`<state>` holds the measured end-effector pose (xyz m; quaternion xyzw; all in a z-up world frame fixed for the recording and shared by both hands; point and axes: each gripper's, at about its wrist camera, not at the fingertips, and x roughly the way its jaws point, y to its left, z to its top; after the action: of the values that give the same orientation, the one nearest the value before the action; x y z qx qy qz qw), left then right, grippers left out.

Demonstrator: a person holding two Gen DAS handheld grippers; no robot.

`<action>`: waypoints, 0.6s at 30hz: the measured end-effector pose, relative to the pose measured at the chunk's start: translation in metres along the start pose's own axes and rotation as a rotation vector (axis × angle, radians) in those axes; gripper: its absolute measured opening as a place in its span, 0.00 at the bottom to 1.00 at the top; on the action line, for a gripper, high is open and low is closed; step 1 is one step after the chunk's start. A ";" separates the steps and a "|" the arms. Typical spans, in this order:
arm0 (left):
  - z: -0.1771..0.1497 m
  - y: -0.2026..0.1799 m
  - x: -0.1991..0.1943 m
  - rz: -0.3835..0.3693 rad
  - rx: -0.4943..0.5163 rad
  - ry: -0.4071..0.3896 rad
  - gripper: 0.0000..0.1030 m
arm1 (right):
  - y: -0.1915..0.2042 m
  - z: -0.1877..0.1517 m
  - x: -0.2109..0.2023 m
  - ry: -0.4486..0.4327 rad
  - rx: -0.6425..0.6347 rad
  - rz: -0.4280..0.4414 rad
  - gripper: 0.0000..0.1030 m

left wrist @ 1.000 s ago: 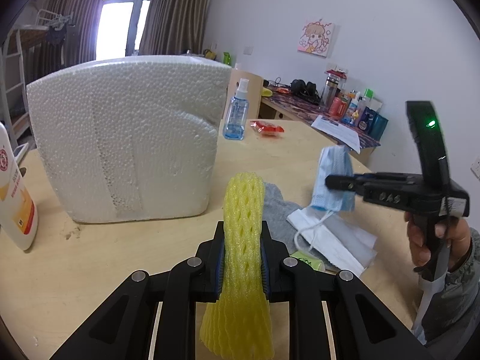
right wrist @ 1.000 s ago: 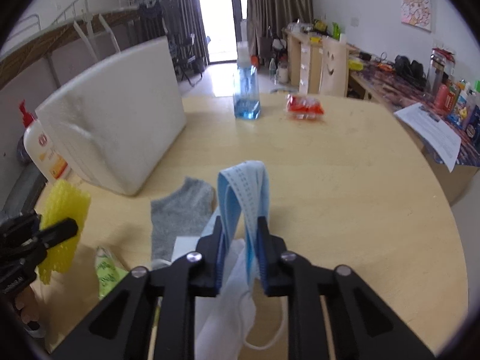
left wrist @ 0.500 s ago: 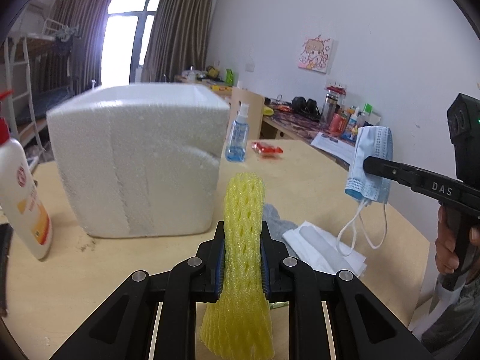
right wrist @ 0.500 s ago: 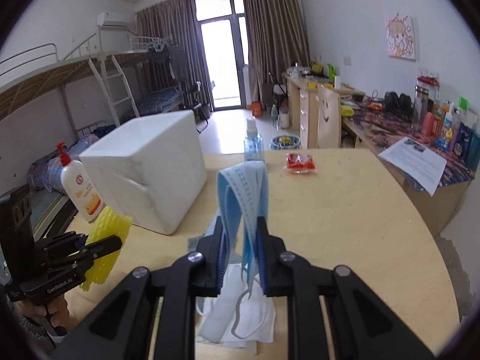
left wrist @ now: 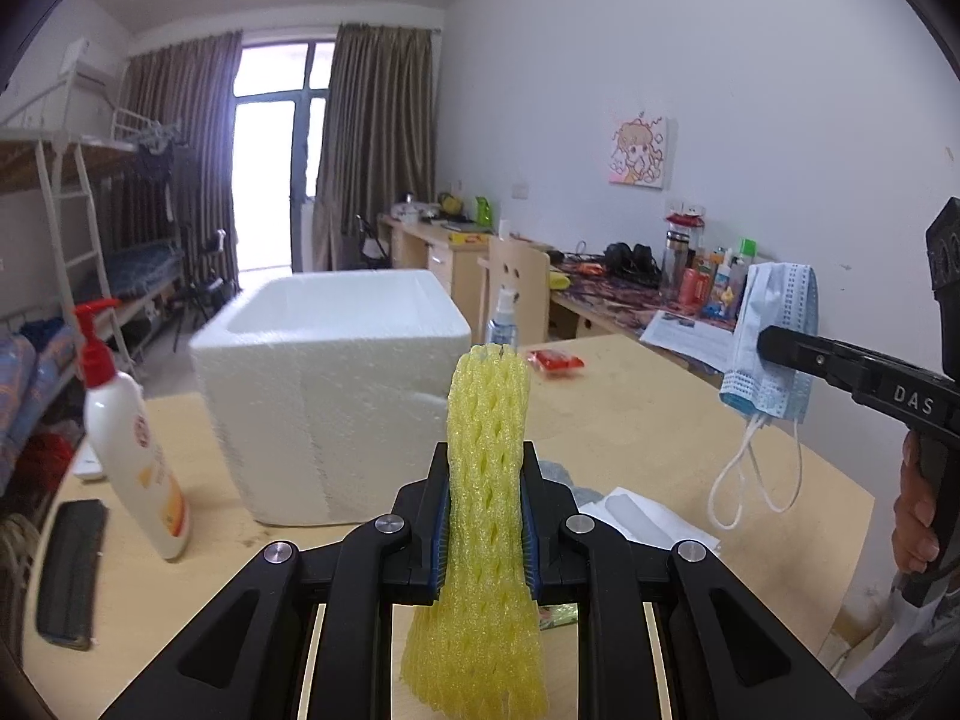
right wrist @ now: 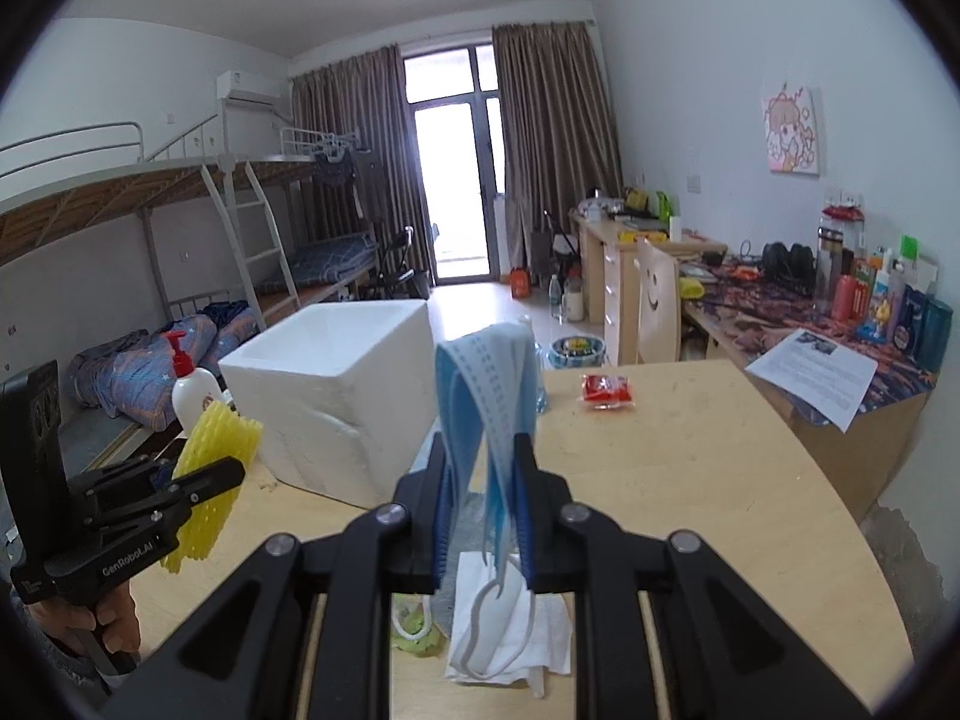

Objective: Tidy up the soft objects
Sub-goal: 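Carry the yellow sleeve and blue mask over to the white foam box with both tools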

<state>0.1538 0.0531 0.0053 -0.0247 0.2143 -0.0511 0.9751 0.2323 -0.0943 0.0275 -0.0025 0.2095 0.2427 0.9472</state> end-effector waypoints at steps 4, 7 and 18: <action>0.002 0.001 -0.016 0.025 0.004 -0.026 0.19 | 0.006 -0.001 -0.011 -0.033 -0.010 0.012 0.21; 0.004 0.001 -0.027 0.044 0.005 -0.050 0.19 | 0.012 0.000 -0.021 -0.065 -0.016 0.029 0.21; 0.005 0.010 -0.063 0.164 -0.004 -0.101 0.19 | 0.033 0.003 -0.029 -0.112 -0.062 0.117 0.21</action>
<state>0.1001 0.0699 0.0354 -0.0117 0.1664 0.0306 0.9855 0.1952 -0.0778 0.0453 -0.0062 0.1483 0.3039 0.9411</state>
